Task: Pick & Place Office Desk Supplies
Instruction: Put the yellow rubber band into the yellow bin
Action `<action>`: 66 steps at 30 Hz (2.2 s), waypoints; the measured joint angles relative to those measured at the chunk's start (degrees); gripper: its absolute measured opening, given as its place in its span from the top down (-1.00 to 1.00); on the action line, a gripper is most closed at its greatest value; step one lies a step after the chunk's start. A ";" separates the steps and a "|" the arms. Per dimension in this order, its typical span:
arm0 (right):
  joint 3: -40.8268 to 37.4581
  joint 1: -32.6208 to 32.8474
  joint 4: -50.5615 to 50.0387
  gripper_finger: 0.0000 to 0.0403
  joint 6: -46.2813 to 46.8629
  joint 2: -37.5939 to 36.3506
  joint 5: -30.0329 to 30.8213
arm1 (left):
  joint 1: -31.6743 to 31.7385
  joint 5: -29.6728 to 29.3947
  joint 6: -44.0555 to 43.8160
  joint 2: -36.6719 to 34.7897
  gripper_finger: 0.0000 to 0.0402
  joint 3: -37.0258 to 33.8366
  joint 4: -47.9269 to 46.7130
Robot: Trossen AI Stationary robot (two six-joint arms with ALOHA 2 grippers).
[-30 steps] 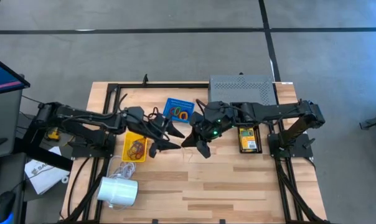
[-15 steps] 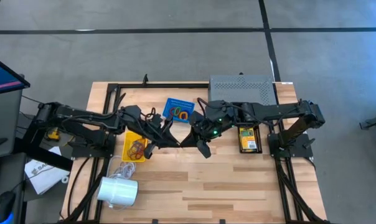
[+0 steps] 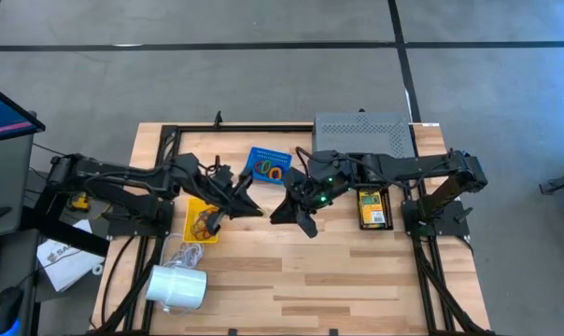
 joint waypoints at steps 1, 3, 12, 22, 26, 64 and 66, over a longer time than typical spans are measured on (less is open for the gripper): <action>0.00 -0.20 0.13 0.62 -0.04 0.00 -0.02 | 0.00 -0.02 -0.02 -0.20 1.00 0.00 0.00; 0.00 -0.55 0.59 0.47 -0.10 0.00 -0.21 | 0.01 -0.04 -0.91 -0.32 1.00 0.00 -0.03; 0.00 -1.02 4.61 0.03 3.32 0.00 -0.22 | 0.02 -0.22 -4.59 -1.58 1.00 -0.01 -7.30; 0.00 -1.30 4.30 0.13 4.11 0.00 -0.20 | 0.00 -5.23 -7.35 -13.91 1.00 0.04 -36.06; 0.00 -1.18 4.24 0.19 3.47 0.00 -0.33 | 0.02 -14.17 -15.67 -18.49 1.00 0.02 -51.88; 0.00 -0.10 0.05 0.35 3.49 0.00 -0.22 | -2.54 -24.98 -36.58 -10.05 1.00 -0.02 -89.56; 0.00 -0.10 -0.04 0.35 3.49 0.00 -0.22 | -2.54 -24.98 -36.57 -9.57 1.00 -0.02 -89.55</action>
